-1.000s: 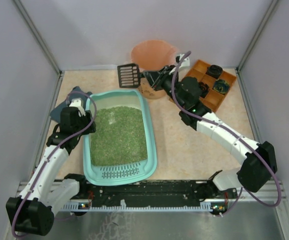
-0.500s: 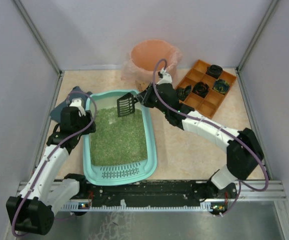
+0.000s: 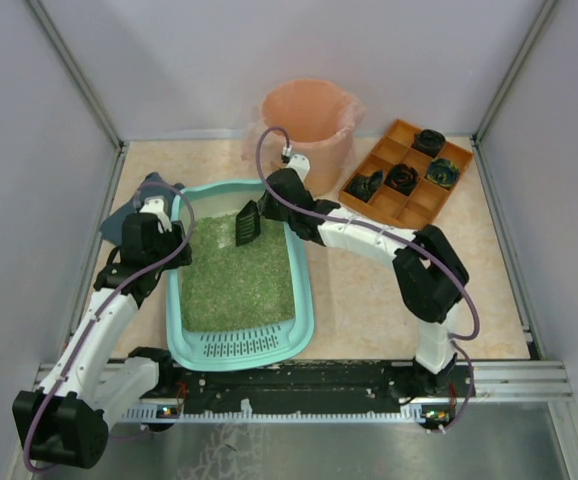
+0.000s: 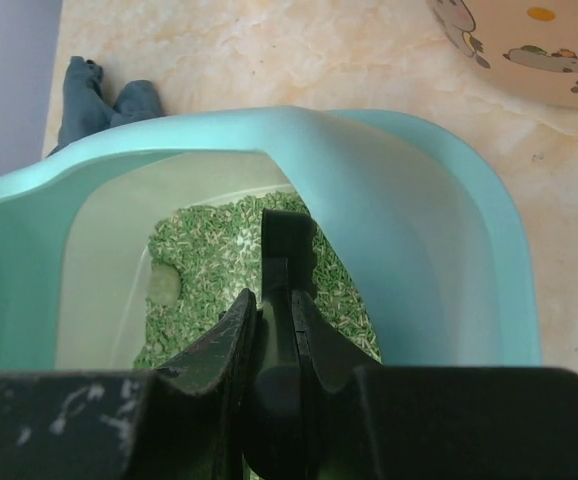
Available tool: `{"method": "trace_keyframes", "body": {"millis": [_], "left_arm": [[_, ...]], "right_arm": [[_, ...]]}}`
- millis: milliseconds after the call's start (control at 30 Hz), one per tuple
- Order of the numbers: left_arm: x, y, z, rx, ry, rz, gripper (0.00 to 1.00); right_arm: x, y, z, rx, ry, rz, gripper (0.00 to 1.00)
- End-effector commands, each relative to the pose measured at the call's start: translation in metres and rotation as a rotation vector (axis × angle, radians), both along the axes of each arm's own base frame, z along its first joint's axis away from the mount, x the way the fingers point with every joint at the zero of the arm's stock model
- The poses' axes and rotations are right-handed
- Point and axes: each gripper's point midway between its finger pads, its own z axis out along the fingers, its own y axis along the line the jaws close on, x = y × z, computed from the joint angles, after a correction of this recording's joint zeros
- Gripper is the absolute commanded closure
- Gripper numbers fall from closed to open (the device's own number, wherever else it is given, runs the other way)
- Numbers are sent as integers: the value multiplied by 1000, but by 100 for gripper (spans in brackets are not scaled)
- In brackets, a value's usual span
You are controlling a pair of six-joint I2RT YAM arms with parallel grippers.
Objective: Clean the litter box
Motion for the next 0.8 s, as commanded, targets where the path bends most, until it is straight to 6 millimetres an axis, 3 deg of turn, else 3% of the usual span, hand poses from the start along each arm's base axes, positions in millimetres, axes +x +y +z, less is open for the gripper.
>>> {"method": "trace_keyframes", "body": {"millis": [0,367,767], "left_arm": [[3,-8,2,-22,-10,-33,40],[2,-8,3,-26,-12,-32,40],[3,-8,4,-25,-15,-30,39]], "right_arm": [[14,13,14,-6,-33,-25,100],[-6,78,-28,52,87,168,100],[-32,123,-56,56,172,340,100]]}}
